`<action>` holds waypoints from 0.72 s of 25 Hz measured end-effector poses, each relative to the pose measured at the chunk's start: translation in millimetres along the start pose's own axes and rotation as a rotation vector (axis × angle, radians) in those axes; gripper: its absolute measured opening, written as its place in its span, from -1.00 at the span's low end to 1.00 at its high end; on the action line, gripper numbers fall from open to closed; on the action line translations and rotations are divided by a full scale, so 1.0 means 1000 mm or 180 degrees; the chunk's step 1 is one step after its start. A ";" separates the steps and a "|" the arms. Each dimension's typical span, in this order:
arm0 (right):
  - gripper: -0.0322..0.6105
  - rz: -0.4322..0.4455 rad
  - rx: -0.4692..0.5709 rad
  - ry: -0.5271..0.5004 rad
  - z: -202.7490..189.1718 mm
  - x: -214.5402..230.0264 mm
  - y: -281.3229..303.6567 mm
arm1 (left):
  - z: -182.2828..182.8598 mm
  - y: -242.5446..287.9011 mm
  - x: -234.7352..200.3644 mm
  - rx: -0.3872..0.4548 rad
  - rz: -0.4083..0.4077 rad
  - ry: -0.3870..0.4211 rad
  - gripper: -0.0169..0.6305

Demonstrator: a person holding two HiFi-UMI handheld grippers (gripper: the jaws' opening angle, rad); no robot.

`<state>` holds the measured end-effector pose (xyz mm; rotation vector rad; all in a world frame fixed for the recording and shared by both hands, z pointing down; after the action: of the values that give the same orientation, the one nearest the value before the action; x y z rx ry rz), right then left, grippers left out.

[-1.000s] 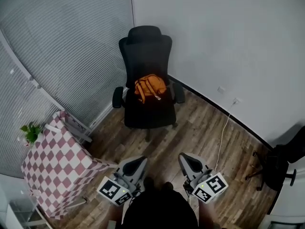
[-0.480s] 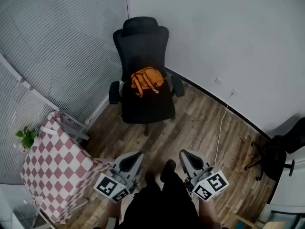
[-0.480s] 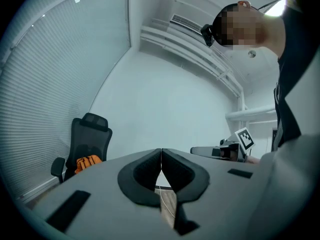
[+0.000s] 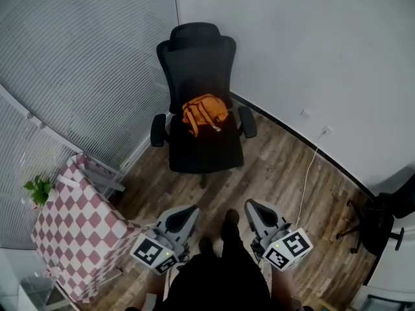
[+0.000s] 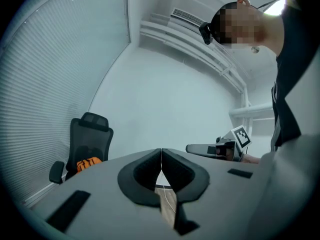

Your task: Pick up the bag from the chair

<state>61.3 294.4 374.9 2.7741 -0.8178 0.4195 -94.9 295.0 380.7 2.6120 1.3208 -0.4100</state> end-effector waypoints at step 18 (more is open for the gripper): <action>-0.84 0.0495 -0.0068 0.0032 0.060 0.136 0.057 | 0.032 0.149 -0.027 0.0162 0.0393 -0.0050 -0.85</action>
<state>151.6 163.7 370.8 2.6965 -1.0337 0.4484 5.0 177.9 365.1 2.7084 1.1511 -0.4489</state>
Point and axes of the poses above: the fingertips, and each gripper's own axes: y forward along the fingers, x to its right, z out of its top, the point moved 2 cm from there along -y, backward along the fingers, and after that the axes turned 3 degrees about -z, right-handed, at the moved point
